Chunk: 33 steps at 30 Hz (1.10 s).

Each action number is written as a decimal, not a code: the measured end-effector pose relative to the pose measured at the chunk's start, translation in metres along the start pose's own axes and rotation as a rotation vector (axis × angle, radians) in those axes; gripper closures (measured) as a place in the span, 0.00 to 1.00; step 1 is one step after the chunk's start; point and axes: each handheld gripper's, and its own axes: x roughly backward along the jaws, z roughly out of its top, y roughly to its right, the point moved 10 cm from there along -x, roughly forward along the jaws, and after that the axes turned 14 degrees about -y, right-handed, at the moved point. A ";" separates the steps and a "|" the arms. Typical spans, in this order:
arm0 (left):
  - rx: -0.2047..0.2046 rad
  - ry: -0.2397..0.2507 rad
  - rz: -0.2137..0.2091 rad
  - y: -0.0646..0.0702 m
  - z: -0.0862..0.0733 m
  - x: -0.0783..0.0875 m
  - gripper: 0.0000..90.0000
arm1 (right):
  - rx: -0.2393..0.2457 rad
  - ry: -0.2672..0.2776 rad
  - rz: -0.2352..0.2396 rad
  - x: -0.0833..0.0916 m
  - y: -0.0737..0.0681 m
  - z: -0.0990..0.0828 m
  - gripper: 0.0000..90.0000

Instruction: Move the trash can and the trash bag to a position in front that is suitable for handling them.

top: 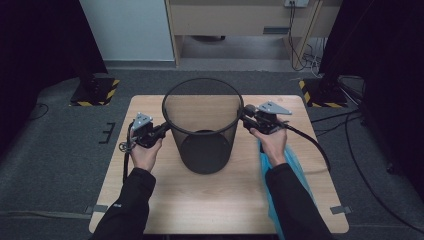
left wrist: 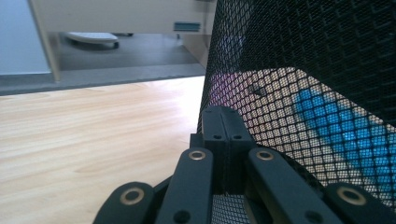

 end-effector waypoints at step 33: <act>-0.016 -0.200 0.082 -0.020 -0.112 0.042 0.45 | -0.094 -0.320 -0.192 0.044 0.088 -0.134 0.25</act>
